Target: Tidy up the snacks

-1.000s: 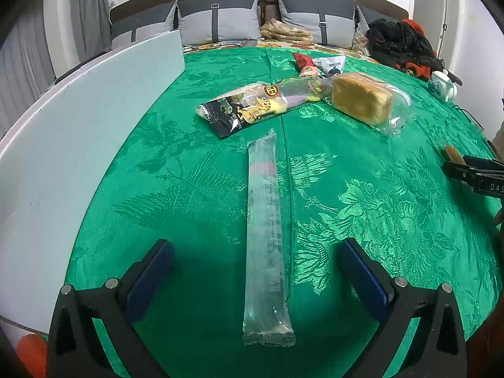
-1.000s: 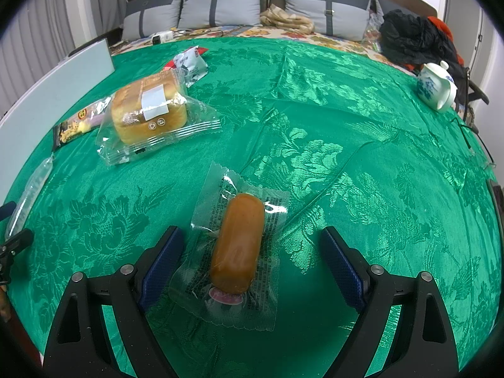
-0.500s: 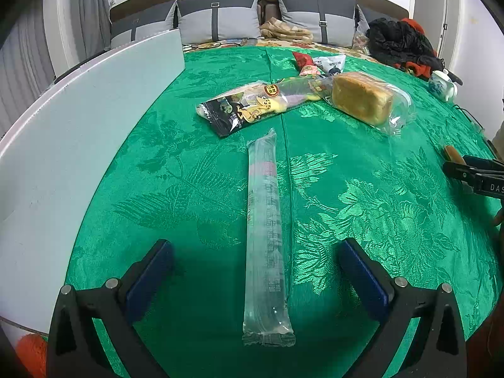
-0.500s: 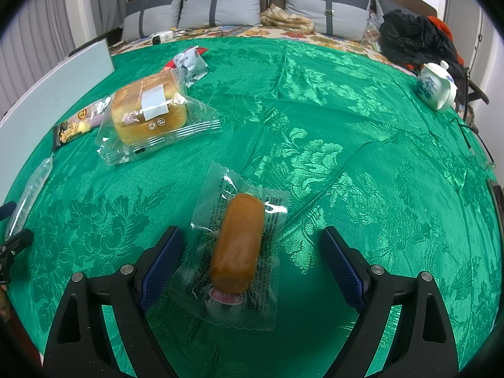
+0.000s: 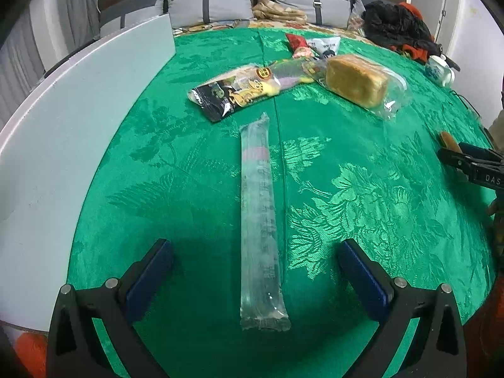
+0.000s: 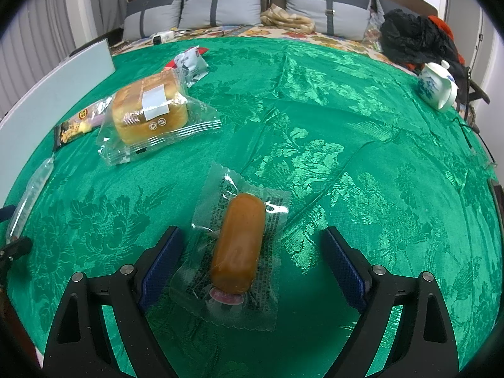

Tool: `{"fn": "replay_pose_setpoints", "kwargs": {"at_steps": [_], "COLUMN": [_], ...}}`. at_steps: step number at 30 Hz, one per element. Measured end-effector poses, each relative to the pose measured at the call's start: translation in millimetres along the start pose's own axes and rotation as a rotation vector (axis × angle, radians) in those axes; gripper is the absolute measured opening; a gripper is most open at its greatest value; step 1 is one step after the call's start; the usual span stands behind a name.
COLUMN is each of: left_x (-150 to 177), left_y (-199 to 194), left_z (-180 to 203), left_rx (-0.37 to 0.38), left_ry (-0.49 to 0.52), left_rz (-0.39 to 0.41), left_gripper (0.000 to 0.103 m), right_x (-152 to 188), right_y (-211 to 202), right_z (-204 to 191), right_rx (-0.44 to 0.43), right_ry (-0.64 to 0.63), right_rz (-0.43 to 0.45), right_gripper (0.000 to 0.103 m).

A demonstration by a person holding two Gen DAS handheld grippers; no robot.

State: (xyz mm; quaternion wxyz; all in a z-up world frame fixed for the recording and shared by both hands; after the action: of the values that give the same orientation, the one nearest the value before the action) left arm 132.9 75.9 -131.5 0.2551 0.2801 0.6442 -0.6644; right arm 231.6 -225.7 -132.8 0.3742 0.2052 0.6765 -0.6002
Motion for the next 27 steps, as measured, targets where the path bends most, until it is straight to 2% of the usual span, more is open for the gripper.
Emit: {"fn": "replay_pose_setpoints", "kwargs": {"at_steps": [8,11,12,15,17,18,20,21,22,23,24,25,27], "left_x": [1,-3,-5,-15,-20,-21,-24,-26,-28,-30,-31,-32,-30], "left_y": [-1,4,6,16,20,21,19,17,15,11,10,10,7], "left_z": [1,1,2,3,2,2,4,6,9,13,13,15,13], "left_rx": [0.004,0.007,0.011,0.026,0.026,0.023,0.021,0.025,0.032,0.038,0.019,0.037,0.053], "left_ry": [0.000,0.002,0.007,0.031,0.031,0.029,0.022,0.029,0.038,0.057,0.070,0.062,0.038], "left_rz": [-0.046,-0.097,-0.118,-0.169,-0.182,-0.185,-0.168,-0.157,-0.146,-0.127,-0.123,-0.121,-0.085], "left_gripper": [0.103,0.103,0.103,0.099,0.097,0.095,0.086,0.075,0.052,0.034,0.018,0.018,0.017], "right_x": [2,3,2,-4,-6,-7,-9,-9,-8,-7,-7,-10,-12], "right_y": [-1,-4,-2,8,13,14,18,18,19,18,18,15,9], "right_z": [2,2,2,4,11,13,17,17,16,15,11,5,2], "right_rx": [-0.002,-0.021,-0.037,-0.082,-0.074,-0.073,-0.054,-0.036,-0.013,0.015,0.037,0.018,0.014], "right_ry": [0.000,-0.014,-0.025,-0.064,0.002,0.040,0.128,0.140,0.128,0.097,0.046,0.028,0.013], "right_rz": [-0.002,-0.046,-0.092,-0.351,-0.485,-0.516,-0.549,-0.551,-0.553,-0.553,-0.551,-0.536,-0.549], "right_gripper": [0.092,0.092,0.092,0.090,0.090,0.090,0.089,0.088,0.086,0.080,0.068,0.045,0.037]}}
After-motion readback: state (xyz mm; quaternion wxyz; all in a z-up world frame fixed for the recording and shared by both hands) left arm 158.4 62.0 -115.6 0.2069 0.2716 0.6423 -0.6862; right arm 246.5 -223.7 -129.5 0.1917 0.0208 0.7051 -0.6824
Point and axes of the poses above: each gripper's, at about its wrist camera, not at the fingertips, and y roughly the way its jaws point, z to its right, x to its underside, the point moved 7 cm from there along y, roughly the way its jaws point, and after that the axes turned 12 degrees about z, right-handed, at the moved point
